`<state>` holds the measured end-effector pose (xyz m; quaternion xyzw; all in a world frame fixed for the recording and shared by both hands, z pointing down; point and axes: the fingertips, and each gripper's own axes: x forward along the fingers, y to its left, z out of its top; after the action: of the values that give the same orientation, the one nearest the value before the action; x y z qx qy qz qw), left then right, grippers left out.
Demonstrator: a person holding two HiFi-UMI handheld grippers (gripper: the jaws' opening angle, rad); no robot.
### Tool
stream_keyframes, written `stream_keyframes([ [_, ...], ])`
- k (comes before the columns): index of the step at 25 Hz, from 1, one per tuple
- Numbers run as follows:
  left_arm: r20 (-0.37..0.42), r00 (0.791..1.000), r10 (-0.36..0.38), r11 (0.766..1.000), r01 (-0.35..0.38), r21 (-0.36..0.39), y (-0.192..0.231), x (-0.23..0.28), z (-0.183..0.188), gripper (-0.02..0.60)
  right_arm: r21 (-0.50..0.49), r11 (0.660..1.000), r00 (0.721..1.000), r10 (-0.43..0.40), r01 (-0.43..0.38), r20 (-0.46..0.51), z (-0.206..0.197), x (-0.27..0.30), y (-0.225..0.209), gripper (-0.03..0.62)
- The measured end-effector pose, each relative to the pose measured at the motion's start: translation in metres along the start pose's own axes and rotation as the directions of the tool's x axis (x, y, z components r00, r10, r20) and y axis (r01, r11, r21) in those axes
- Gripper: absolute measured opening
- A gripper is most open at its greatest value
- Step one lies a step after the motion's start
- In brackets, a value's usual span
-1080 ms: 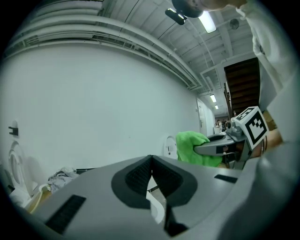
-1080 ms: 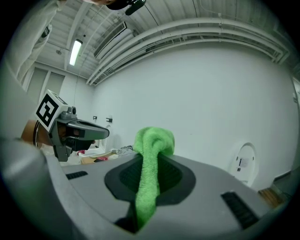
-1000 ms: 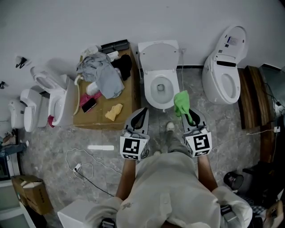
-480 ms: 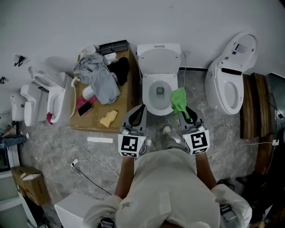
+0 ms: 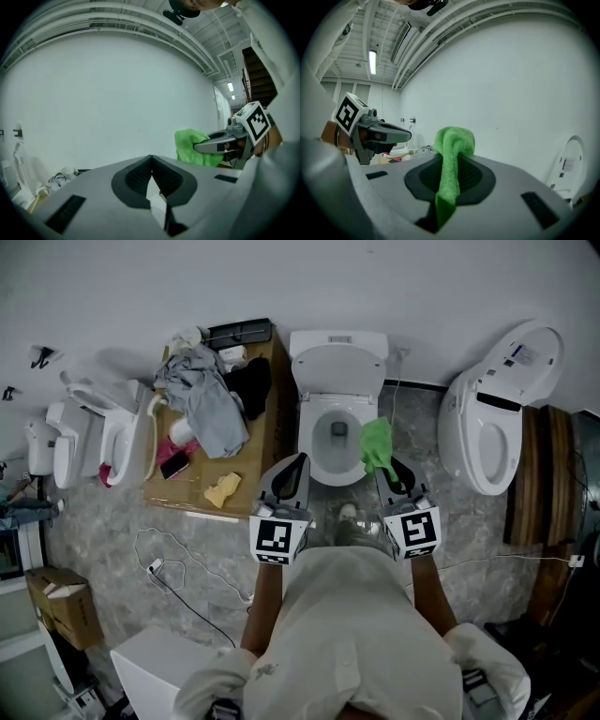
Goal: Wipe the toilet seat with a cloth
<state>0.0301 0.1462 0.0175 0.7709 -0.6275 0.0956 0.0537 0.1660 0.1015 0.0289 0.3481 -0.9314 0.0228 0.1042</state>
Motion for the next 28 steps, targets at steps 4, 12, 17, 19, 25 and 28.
stream_keyframes([
  [4, -0.030, 0.999, 0.012, 1.000, -0.013, -0.009, 0.003, 0.013, -0.013, 0.012, 0.014, 1.000, 1.000, 0.016, -0.016, -0.019, -0.011, 0.014, -0.008, 0.044],
  [12, -0.066, 0.998, -0.015, 1.000, 0.014, -0.014, 0.015, 0.044, -0.041, 0.012, 0.030, 0.999, 0.998, 0.014, -0.013, -0.057, -0.034, 0.044, -0.015, 0.044],
  [17, -0.086, 0.995, -0.058, 0.997, 0.054, -0.050, 0.029, 0.070, -0.063, 0.012, 0.028, 1.000, 0.995, -0.005, 0.008, -0.104, -0.050, 0.066, -0.018, 0.044],
  [19, -0.096, 0.993, -0.075, 0.996, 0.069, -0.059, 0.037, 0.083, -0.072, 0.012, 0.028, 0.999, 0.992, -0.018, 0.022, -0.126, -0.059, 0.078, -0.022, 0.044],
  [25, -0.136, 0.984, -0.118, 0.990, 0.105, -0.097, 0.064, 0.120, -0.108, 0.012, 0.037, 0.998, 0.981, -0.047, 0.055, -0.190, -0.090, 0.118, -0.031, 0.044],
  [28, -0.159, 0.978, -0.136, 0.986, 0.117, -0.120, 0.077, 0.137, -0.126, 0.012, 0.051, 0.997, 0.974, -0.045, 0.058, -0.221, -0.103, 0.141, -0.032, 0.044],
])
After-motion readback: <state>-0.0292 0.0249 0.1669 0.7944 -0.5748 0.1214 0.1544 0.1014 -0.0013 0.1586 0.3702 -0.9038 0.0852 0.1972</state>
